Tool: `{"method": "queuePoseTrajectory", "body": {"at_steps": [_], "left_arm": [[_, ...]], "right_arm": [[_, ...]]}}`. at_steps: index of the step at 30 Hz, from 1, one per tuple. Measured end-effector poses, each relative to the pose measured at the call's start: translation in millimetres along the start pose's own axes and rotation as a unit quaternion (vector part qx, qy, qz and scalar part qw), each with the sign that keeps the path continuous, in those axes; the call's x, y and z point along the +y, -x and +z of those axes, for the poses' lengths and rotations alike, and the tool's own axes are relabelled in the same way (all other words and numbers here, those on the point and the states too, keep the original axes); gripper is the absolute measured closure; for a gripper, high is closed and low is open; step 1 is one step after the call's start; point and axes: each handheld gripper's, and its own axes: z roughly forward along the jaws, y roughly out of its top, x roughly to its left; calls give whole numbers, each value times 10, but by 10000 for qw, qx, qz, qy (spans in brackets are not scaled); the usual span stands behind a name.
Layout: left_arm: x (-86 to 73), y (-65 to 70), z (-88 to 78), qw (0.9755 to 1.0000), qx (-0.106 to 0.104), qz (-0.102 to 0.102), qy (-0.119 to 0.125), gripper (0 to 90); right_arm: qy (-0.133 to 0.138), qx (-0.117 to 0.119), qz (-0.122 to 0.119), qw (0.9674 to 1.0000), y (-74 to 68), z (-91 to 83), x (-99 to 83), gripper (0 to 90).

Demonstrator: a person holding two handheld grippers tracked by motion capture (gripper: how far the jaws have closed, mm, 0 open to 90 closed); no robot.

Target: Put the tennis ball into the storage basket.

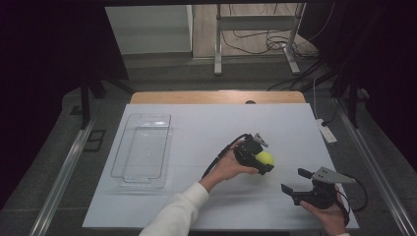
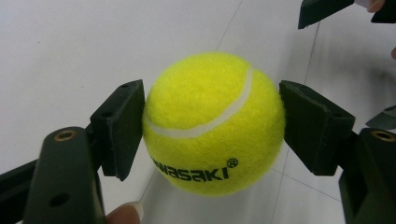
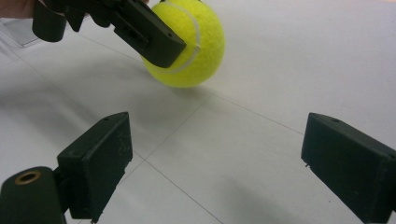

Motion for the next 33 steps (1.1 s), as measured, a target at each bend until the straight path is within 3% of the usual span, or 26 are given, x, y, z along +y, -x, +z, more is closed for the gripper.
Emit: {"method": "queuePoseTrajectory", "body": {"at_steps": [13,33], "left_arm": [[-75,-25,-186,9996,37,-56,273,271],[-139,-8,-338,9985,56,-36,538,270]], "right_arm": [[-6,-3,-2,10000,-4,4,1,90],[-24,-19,0,10000,-3,9,-1,91]]}}
